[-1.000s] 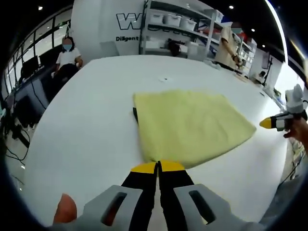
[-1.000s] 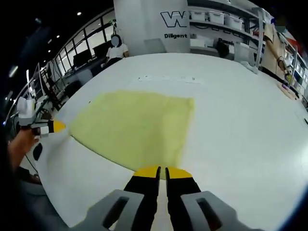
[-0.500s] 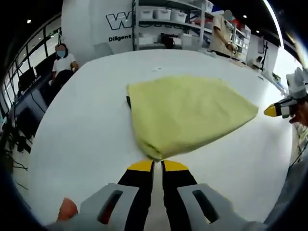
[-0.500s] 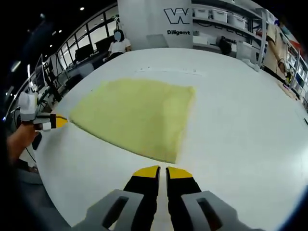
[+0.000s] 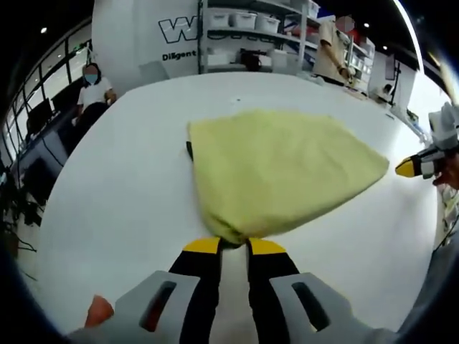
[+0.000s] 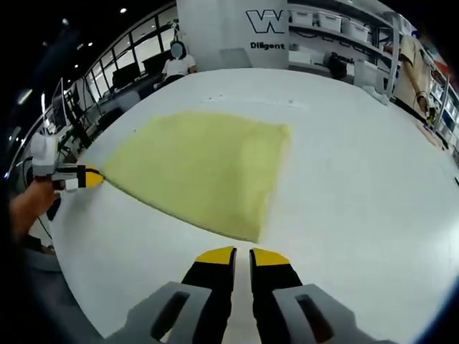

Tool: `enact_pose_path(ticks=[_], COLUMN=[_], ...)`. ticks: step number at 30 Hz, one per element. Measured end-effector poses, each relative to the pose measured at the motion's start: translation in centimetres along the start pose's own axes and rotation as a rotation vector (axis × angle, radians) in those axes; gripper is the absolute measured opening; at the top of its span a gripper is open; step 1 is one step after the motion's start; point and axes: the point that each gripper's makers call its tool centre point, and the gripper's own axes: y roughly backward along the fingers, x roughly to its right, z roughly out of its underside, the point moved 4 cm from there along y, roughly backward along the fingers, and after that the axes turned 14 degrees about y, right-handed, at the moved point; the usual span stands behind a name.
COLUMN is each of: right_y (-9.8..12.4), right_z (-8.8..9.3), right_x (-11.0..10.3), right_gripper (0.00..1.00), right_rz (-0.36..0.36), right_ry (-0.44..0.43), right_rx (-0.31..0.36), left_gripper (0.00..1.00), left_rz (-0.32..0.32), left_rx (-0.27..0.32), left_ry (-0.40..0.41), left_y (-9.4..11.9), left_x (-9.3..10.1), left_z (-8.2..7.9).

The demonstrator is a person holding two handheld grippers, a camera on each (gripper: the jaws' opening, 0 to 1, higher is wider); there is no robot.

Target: Fold the garment on the visible template until the final outline fits inside the template.

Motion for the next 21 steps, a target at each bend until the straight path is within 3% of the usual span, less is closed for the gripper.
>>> enact_pose_path(ticks=[10,21], right_y=[-0.4,-1.7], right_z=[0.6,-0.7], right_x=[0.1,1.6], right_gripper=[0.05,0.07], right_rz=[-0.01,-0.019], right_ry=[0.034,0.052], right_rx=[-0.004,0.042], left_gripper=[0.03,0.02], left_rz=[0.009,0.022], left_rx=[0.009,0.007], left_ry=[-0.018,-0.031], left_y=[-0.6,-0.6], left_x=[0.2,0.1], left_z=[-0.4,-0.5])
